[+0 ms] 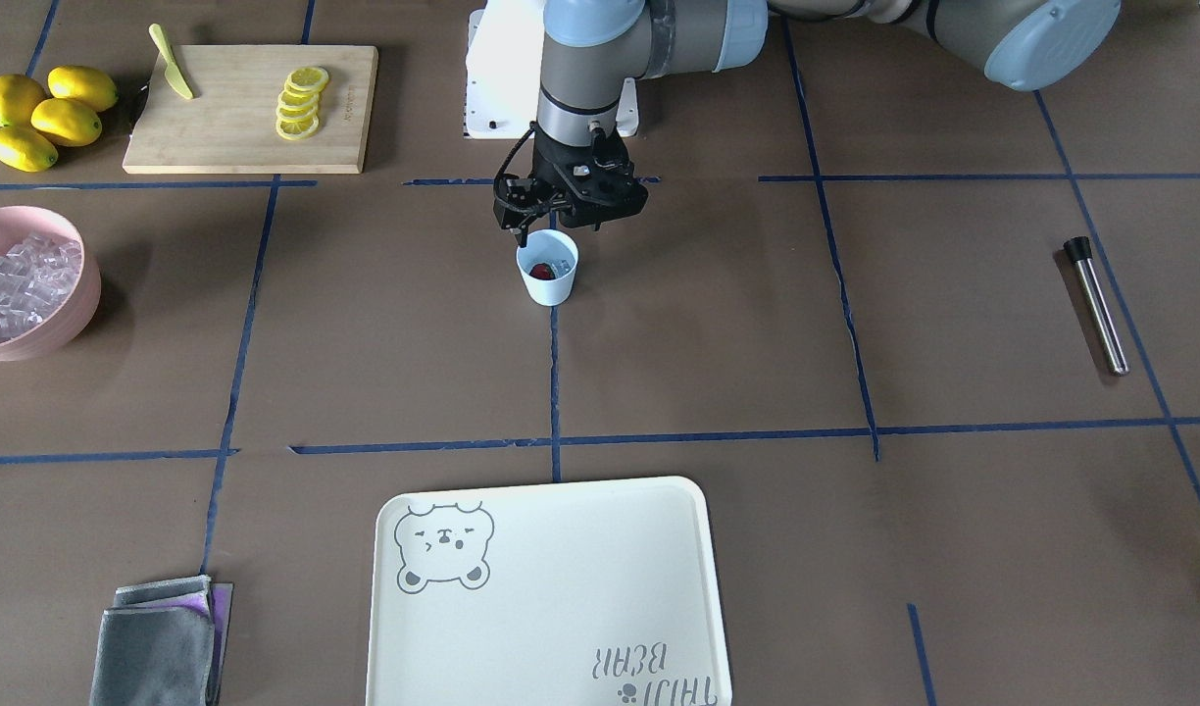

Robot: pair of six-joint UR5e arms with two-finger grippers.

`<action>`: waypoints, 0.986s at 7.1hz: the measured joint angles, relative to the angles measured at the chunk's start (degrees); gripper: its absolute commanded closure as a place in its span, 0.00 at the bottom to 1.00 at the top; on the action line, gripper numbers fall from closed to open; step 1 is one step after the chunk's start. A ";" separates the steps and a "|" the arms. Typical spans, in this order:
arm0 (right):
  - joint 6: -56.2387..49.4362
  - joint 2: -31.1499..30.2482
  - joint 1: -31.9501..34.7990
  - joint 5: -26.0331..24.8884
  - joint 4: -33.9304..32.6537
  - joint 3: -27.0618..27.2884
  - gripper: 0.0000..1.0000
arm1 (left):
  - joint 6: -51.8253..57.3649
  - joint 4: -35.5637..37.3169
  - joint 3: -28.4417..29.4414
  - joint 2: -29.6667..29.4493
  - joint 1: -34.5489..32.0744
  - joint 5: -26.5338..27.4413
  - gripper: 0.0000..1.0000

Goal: Mash ice and strawberries in cup
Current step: 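Open the left gripper to drop the strawberry into the cup, then withdraw the left arm from the cup toward the steel muddler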

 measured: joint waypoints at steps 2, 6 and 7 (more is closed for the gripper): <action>-3.68 0.07 1.64 2.36 0.00 -2.64 0.01 | 6.95 6.31 -9.77 5.85 -1.72 -1.21 0.00; -9.27 0.21 4.85 4.89 -0.52 -6.06 0.01 | 26.41 9.87 -19.04 20.15 -12.77 -7.79 0.00; -9.36 0.15 5.17 5.01 -0.64 -6.15 0.01 | 33.67 10.35 -20.07 24.59 -17.17 -10.75 0.00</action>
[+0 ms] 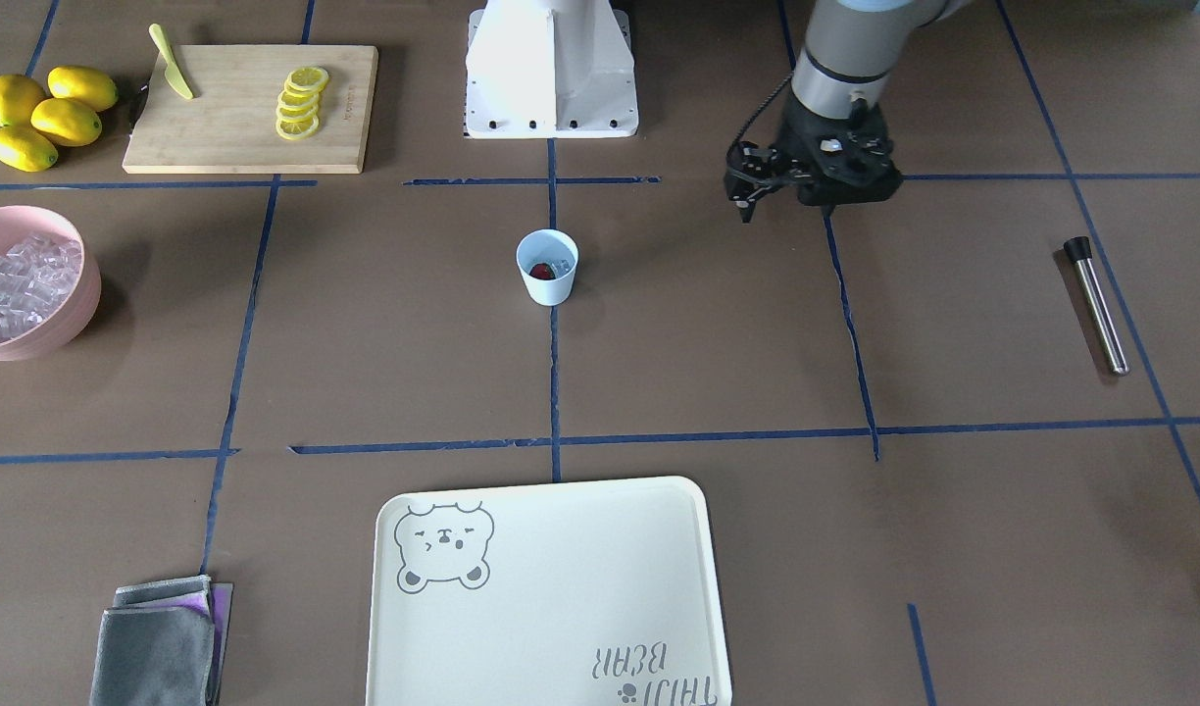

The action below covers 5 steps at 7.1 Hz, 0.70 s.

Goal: Mash ice and strawberries in cup
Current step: 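Withdraw the left arm from the cup toward the steel muddler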

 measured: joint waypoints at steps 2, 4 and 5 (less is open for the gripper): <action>0.04 -0.11 0.48 0.26 0.20 0.00 0.01 | 12.15 -0.42 -0.32 8.21 -7.29 -3.83 0.00; 0.21 -0.18 0.60 0.03 0.67 0.25 0.01 | 19.34 -2.92 2.34 12.15 -11.83 -4.67 0.00; 0.39 -0.10 0.63 -0.18 0.78 0.24 0.01 | 20.75 -7.17 4.89 13.88 -13.12 -4.78 0.00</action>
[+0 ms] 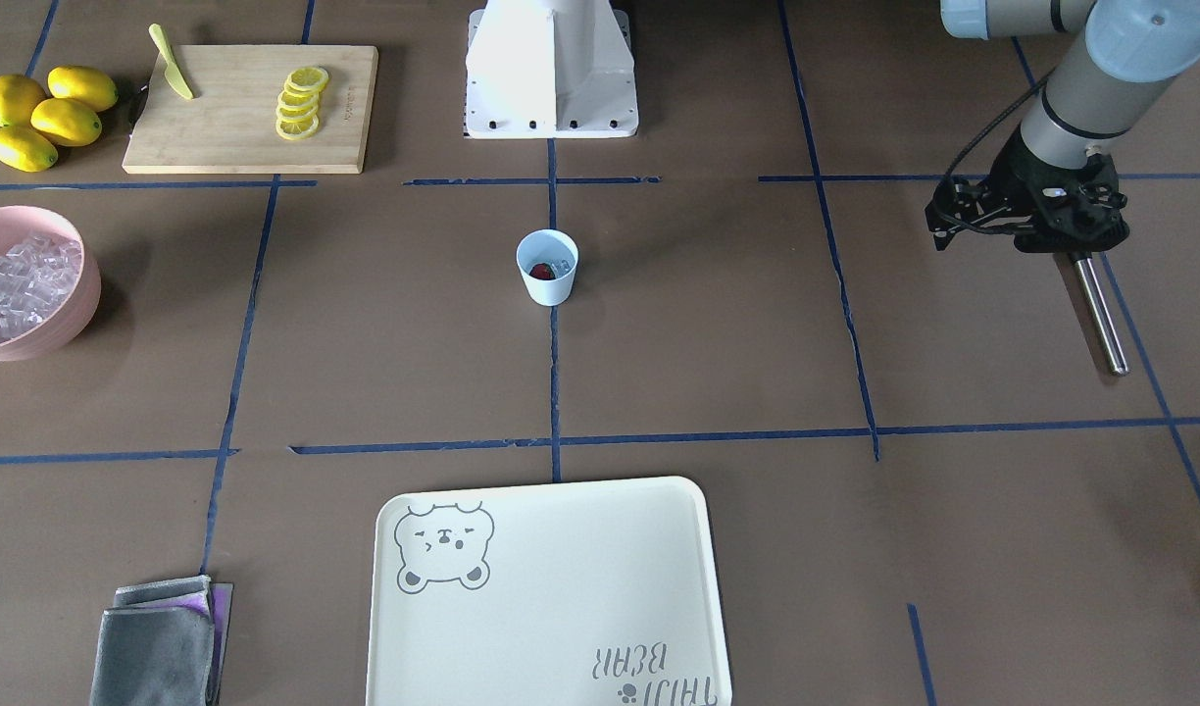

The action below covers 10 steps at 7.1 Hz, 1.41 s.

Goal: Mash ice and strawberries in cup
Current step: 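Withdraw the left arm from the cup toward the steel muddler, then lower the left gripper onto the steel muddler and grasp it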

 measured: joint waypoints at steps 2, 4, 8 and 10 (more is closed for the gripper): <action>0.19 0.36 0.00 -0.51 0.04 -0.25 0.01 | 2.37 -15.44 8.09 5.30 -4.13 -3.13 0.00; 0.24 0.55 0.01 -0.55 0.03 -0.49 0.01 | 10.10 -24.74 18.62 7.09 -10.53 -7.61 0.00; 0.36 1.16 -0.05 -0.48 0.03 -2.31 0.01 | 13.40 -34.77 33.47 6.04 -13.06 -8.25 0.00; 0.47 1.51 -0.07 -0.29 -0.03 -2.72 0.01 | 12.42 -39.25 38.18 5.43 -13.02 -8.14 0.00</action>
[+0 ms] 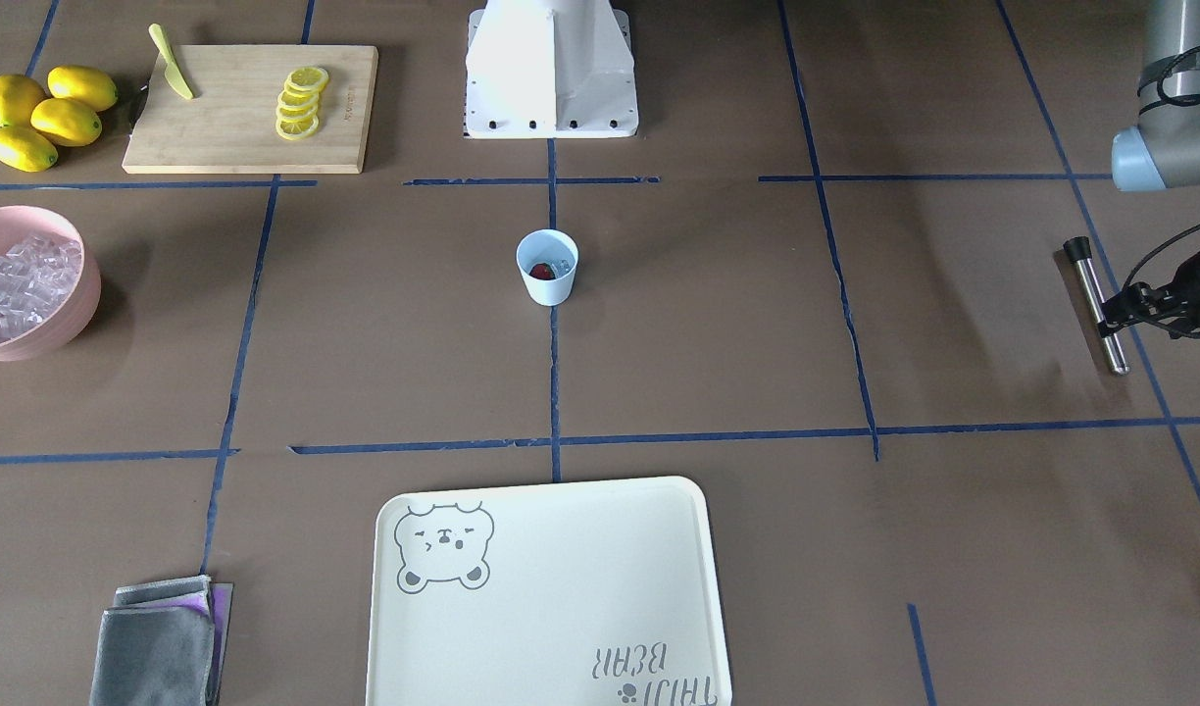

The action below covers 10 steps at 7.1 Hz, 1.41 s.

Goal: Mash ice and strawberries in cup
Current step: 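Lower the left gripper onto the steel muddler and grasp it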

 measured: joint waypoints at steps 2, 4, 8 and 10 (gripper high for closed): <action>-0.02 0.11 0.04 0.09 -0.03 -0.05 0.01 | -4.26 -3.62 1.89 -0.25 0.09 0.07 0.00; -0.08 0.28 0.03 0.05 -0.01 -0.28 0.01 | -6.83 -7.55 4.03 -0.30 0.25 0.14 0.00; -0.11 0.35 0.02 0.05 -0.03 -0.42 0.01 | -7.17 -9.43 4.72 -0.37 1.77 0.19 0.00; -0.06 0.35 0.00 0.04 -0.03 -0.42 0.01 | -7.10 -9.95 4.70 -0.32 2.19 0.25 0.02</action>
